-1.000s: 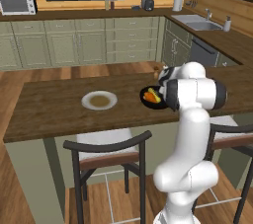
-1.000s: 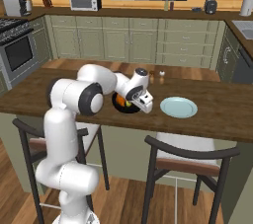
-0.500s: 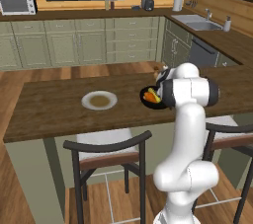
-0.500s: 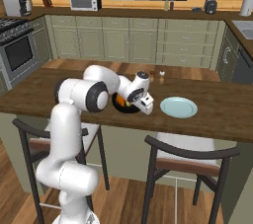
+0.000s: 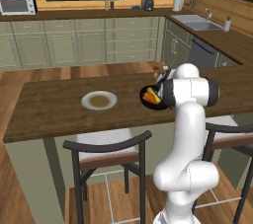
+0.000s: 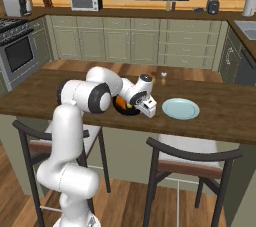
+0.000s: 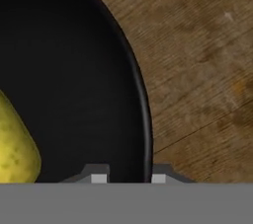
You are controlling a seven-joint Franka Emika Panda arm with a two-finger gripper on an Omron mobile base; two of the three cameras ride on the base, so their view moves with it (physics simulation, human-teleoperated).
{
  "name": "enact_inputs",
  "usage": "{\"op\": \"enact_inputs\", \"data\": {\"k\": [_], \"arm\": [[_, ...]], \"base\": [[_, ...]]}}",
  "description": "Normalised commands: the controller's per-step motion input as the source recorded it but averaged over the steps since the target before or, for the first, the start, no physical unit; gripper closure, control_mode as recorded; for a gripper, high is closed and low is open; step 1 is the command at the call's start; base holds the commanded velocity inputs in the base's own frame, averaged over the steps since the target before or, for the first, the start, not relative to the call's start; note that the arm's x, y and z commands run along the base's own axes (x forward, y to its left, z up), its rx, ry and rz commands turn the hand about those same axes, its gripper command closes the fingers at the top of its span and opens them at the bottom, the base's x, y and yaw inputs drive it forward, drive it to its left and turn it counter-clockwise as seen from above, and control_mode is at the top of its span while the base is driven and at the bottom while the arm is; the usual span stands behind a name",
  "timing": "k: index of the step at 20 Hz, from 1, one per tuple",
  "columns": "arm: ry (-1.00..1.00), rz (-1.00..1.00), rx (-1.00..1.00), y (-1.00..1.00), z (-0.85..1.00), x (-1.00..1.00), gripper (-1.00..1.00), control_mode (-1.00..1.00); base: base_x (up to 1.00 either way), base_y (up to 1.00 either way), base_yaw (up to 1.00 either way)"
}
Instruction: Pick the chicken drumstick and cucumber from their plates and place them in the bowl. Then put the bowl in the fridge.
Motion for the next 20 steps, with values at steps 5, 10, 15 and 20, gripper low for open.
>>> {"op": "enact_inputs", "data": {"k": [5,10,15,20], "arm": [[0.0,-0.03,-0.01,0.33,-0.09,0.06,1.0,-1.0],[-0.01,-0.12,0.0,0.09,0.07,-0.08,1.0,-1.0],[-0.04,-0.14,0.07,0.0,0.54,-0.35,1.0,-1.0],[0.01,-0.16,0.04,0.0,0.87,-0.6,1.0,-1.0]], "base": [[0.0,0.0,0.0],[0.0,0.0,0.0],[0.0,0.0,0.0],[0.0,0.0,0.0]]}}
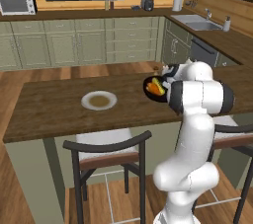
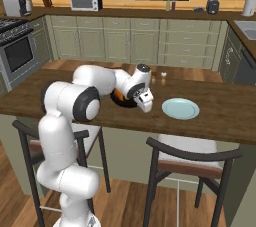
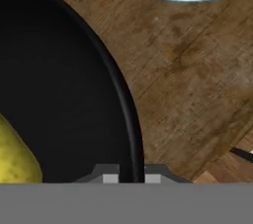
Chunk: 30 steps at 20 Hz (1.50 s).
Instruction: Pick the chicken drumstick and cucumber from their plates and place them in the bowl. Then put the bowl in the fridge.
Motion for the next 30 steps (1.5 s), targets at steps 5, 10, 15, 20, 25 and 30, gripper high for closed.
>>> {"op": "enact_inputs", "data": {"k": [5,10,15,20,25,30], "arm": [[0.0,-0.31,0.0,0.03,0.72,-0.61,1.0,-1.0],[0.02,-0.23,0.05,0.0,0.73,-0.9,1.0,-1.0],[0.0,-0.16,0.0,0.01,0.64,-0.88,1.0,-1.0],[0.02,-0.12,0.1,0.01,0.48,-1.0,1.0,-1.0],[0.04,-0.09,0.11,0.14,0.57,-1.0,1.0,-1.0],[0.0,-0.01,0.0,0.24,0.54,-1.0,1.0,-1.0]], "base": [[0.0,0.0,0.0],[0.0,0.0,0.0],[0.0,0.0,0.0],[0.0,0.0,0.0],[0.0,0.0,0.0],[0.0,0.0,0.0]]}}
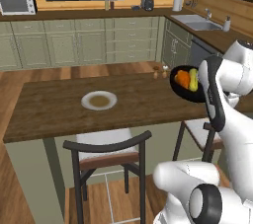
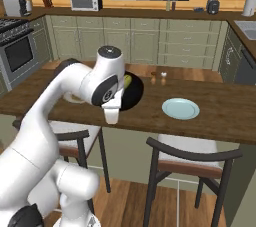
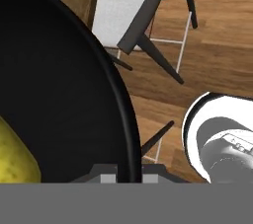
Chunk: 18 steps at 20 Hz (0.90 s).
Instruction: Pick the chicken drumstick and cucumber from their plates and place them in the bowl. Then put the bowl in the fridge.
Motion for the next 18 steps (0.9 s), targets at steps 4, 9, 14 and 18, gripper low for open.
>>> {"op": "enact_inputs", "data": {"k": [4,9,14,18], "arm": [[0.01,0.0,0.0,0.19,0.14,-0.5,1.0,1.0],[0.0,0.0,0.0,0.0,0.0,0.0,1.0,1.0],[0.0,0.0,0.0,0.0,0.0,0.0,1.0,1.0],[0.0,0.0,0.0,0.0,0.0,0.0,1.0,1.0]], "base": [[-0.46,0.17,0.0],[-0.55,0.78,0.07],[-0.49,1.0,0.18],[-0.21,0.96,0.38]]}}
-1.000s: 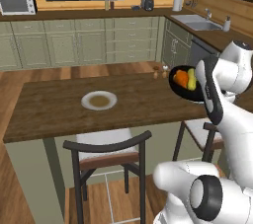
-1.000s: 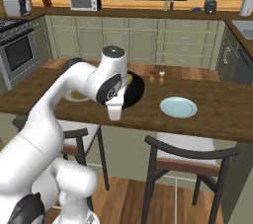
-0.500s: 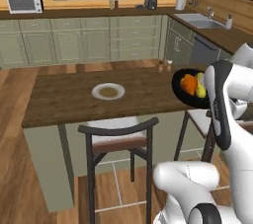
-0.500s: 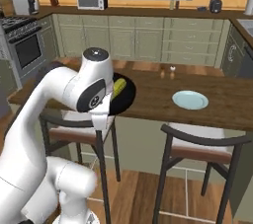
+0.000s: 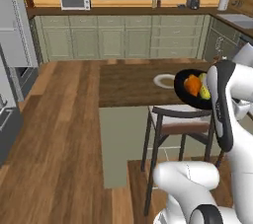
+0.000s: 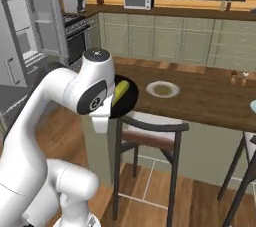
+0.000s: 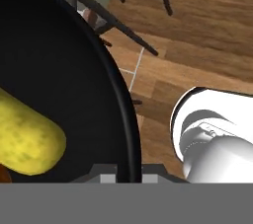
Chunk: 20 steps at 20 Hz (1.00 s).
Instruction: Pick the chicken drumstick and cucumber from their plates and place them in the bowl. Then put the bowl in the fridge.
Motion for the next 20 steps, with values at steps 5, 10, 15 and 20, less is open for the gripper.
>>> {"op": "enact_inputs", "data": {"k": [5,10,15,20], "arm": [[0.0,0.0,0.0,0.0,0.0,0.0,1.0,1.0],[0.0,0.0,0.0,0.0,0.0,0.0,1.0,1.0],[0.0,0.0,0.0,0.0,0.0,0.0,1.0,1.0],[0.0,0.0,0.0,0.0,0.0,0.0,1.0,1.0]], "base": [[0.02,0.71,0.71],[0.07,0.68,0.66],[0.72,1.0,-0.01],[0.95,0.95,-0.32]]}}
